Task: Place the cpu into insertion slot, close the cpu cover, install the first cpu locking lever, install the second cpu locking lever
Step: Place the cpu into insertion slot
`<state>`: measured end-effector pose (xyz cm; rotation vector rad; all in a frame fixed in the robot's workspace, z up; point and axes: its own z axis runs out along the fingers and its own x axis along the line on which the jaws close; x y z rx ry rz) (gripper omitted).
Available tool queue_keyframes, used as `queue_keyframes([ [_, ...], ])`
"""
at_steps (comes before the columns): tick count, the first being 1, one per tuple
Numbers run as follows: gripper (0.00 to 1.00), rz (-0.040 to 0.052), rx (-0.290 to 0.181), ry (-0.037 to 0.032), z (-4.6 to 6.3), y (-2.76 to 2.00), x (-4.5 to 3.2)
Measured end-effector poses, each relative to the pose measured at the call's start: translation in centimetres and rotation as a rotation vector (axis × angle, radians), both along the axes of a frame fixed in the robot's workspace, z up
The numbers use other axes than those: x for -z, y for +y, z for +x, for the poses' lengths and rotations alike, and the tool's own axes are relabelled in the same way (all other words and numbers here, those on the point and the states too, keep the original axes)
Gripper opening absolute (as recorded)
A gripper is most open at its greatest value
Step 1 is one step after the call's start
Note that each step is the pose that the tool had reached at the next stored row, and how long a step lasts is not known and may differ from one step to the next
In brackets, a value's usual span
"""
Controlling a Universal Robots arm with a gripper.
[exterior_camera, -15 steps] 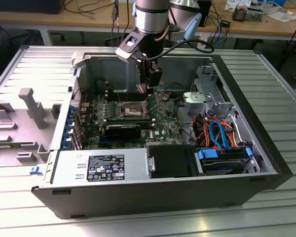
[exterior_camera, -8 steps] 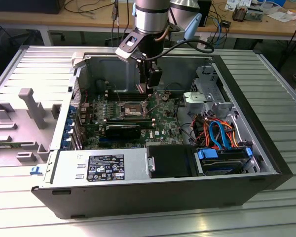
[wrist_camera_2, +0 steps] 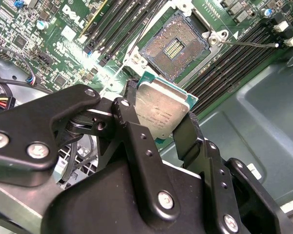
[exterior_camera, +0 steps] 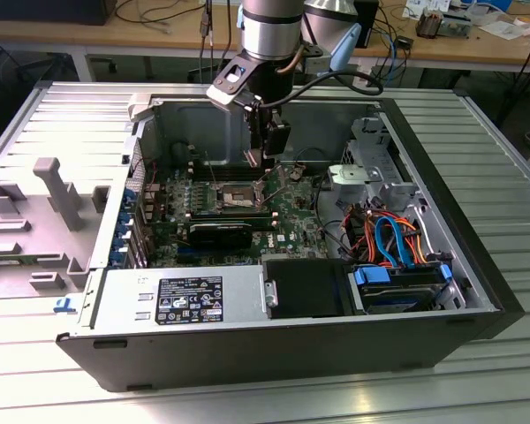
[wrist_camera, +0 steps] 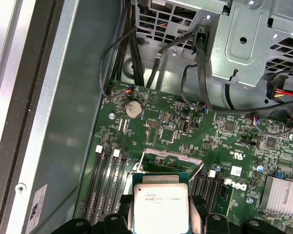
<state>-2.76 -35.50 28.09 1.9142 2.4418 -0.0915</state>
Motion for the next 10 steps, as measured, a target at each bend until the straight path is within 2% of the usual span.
queue_keyframes([
  [10,0.54,-0.0001,0.008,0.0,0.0,0.0,0.01],
])
